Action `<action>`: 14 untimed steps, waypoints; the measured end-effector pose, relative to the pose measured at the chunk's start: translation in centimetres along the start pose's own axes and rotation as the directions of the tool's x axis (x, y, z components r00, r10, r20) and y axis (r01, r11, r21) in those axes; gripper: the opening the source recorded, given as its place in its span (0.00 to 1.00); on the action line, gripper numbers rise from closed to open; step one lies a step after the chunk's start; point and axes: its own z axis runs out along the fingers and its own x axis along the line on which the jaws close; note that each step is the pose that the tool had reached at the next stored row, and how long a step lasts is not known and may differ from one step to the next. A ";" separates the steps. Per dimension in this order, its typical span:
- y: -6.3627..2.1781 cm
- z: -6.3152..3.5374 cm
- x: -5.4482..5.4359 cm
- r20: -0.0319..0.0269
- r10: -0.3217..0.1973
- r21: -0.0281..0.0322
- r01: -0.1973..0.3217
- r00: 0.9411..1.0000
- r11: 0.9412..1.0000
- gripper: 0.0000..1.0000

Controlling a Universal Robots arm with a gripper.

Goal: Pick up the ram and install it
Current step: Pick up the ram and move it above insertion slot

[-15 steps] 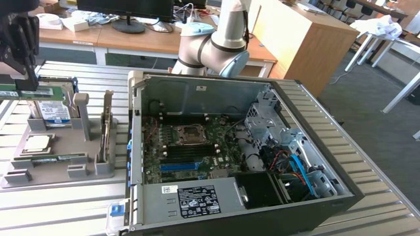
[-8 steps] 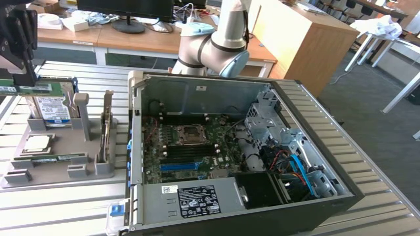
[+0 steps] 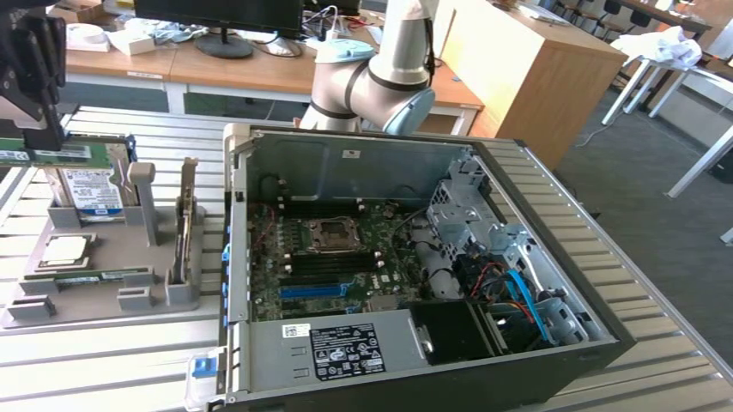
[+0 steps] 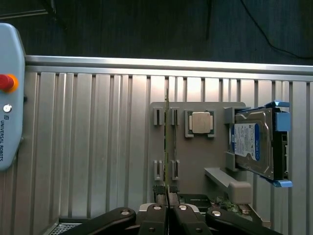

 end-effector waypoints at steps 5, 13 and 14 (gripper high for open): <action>-0.25 -0.01 0.0 0.000 0.000 0.000 0.000 1.000 1.000 0.11; -1.08 -0.04 0.0 0.000 0.000 0.000 0.000 1.000 1.000 0.11; -1.21 -0.05 0.0 0.000 0.000 0.000 0.000 1.000 1.000 0.11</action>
